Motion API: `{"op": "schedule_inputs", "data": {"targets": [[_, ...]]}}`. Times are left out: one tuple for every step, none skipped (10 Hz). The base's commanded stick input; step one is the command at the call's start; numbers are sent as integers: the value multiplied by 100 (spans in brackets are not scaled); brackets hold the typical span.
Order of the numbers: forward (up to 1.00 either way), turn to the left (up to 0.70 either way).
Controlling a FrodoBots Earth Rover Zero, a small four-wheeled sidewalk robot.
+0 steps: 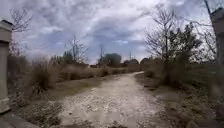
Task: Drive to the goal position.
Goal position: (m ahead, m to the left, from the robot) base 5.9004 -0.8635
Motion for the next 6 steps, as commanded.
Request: {"op": "schedule_inputs", "data": {"targets": [[50,0],[50,0],[50,0],[50,0],[50,0],[50,0]]}}
